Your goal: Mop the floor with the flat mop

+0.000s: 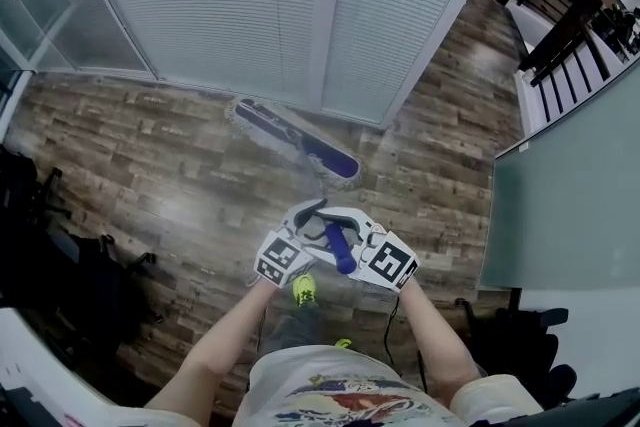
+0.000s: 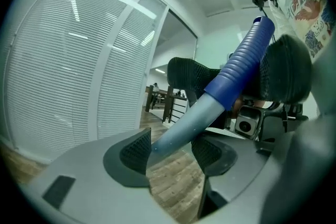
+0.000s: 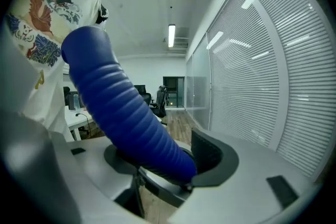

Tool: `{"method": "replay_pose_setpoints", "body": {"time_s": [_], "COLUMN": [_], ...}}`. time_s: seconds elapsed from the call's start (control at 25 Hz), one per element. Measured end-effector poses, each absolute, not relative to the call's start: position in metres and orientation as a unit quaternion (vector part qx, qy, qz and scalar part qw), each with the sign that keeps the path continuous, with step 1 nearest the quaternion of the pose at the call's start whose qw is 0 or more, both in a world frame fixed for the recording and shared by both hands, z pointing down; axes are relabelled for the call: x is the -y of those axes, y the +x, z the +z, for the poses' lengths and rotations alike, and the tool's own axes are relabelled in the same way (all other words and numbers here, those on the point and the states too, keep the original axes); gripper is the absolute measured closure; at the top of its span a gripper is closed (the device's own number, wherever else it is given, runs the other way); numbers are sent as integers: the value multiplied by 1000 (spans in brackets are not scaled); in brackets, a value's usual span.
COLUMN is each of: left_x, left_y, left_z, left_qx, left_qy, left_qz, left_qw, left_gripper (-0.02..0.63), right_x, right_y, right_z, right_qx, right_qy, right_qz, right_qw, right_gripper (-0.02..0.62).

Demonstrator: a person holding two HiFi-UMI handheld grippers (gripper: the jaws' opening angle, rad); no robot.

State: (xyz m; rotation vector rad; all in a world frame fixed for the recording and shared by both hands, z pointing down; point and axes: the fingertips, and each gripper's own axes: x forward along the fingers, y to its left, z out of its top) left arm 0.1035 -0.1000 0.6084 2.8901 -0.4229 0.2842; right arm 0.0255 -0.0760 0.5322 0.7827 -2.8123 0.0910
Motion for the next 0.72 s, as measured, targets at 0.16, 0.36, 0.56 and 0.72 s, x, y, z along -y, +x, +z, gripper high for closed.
{"method": "replay_pose_setpoints", "body": {"time_s": [0.16,0.36,0.56,0.72], "left_x": [163,209,219,184], "left_y": [95,82,86,87], "left_z": [613,621,609,618], "left_qx": [168,176,162,136], "left_qy": [976,975,978,980], "left_qz": [84,89,101,141], "left_qw": [110,98,80,45], "left_gripper": [390,393,393,393], "right_x": [142,187,199,167], "right_y": [18,3,10,8], "right_z": [535,544,536,543], "right_qx": [948,952,943,933], "right_qy": [303,290,325,347], "right_qz": [35,25,22,-5], "right_qw": [91,92,74,94], "right_gripper": [347,347,348,407]}}
